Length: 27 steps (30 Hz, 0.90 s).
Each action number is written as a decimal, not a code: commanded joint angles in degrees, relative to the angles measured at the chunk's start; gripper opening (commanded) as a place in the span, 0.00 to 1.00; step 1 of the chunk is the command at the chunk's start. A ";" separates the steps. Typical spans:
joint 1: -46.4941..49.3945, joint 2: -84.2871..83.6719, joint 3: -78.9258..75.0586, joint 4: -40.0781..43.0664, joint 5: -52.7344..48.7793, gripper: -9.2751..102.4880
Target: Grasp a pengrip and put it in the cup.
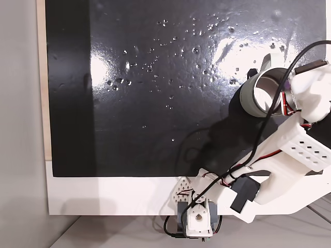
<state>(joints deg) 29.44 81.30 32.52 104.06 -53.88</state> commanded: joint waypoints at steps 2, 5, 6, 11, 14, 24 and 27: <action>1.41 0.62 1.05 0.88 -1.41 0.08; 1.67 2.64 6.24 0.88 -3.34 0.08; 1.93 3.16 7.38 0.79 -3.87 0.08; 2.90 2.72 7.38 0.53 -5.01 0.16; 3.08 2.37 7.47 0.53 -5.10 0.30; 3.16 2.29 7.47 0.53 -5.10 0.34; 3.16 2.29 7.47 0.53 -5.10 0.34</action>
<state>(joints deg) 32.08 81.21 40.34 104.06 -58.62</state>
